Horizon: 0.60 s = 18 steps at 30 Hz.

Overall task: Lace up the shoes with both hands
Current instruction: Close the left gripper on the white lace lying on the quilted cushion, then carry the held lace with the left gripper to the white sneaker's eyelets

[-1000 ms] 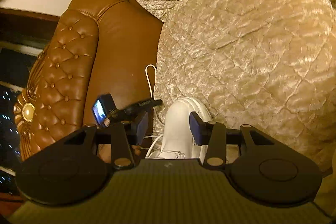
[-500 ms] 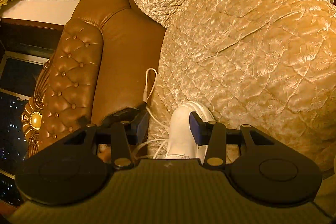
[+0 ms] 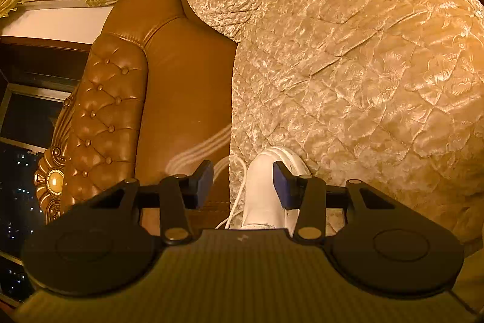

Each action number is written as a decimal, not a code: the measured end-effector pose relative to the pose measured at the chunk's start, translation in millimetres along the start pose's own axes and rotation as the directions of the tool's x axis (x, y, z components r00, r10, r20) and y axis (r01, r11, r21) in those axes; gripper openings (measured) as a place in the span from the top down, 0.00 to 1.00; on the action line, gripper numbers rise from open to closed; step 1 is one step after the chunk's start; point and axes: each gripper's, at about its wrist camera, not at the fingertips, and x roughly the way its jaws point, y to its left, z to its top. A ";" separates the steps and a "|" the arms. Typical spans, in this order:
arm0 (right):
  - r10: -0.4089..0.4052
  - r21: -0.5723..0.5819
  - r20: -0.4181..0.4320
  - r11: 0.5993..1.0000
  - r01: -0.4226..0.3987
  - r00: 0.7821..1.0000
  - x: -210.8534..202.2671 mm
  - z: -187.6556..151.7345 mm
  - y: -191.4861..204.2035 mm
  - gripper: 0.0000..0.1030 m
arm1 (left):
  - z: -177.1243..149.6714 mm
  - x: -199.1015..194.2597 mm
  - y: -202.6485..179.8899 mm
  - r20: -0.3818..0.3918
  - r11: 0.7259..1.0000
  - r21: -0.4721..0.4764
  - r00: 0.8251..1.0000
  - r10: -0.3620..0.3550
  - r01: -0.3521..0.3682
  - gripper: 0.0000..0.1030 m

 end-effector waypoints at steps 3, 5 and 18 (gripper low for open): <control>-0.002 0.008 -0.004 1.000 0.002 1.000 0.5 0.9 -1.4 0.51 | -17.1 14.9 30.0 -0.116 0.972 -0.070 0.969 0.217 -0.226 0.91; -0.003 0.010 -0.002 1.000 0.003 1.000 0.1 0.4 -2.2 0.51 | -14.8 9.2 25.8 -0.135 0.950 -0.102 0.950 0.280 -0.294 0.69; -0.017 0.014 -0.002 1.000 0.017 1.000 2.9 -0.6 -4.7 0.51 | 33.3 76.2 -75.6 -0.192 0.999 0.031 0.981 -0.007 0.013 0.58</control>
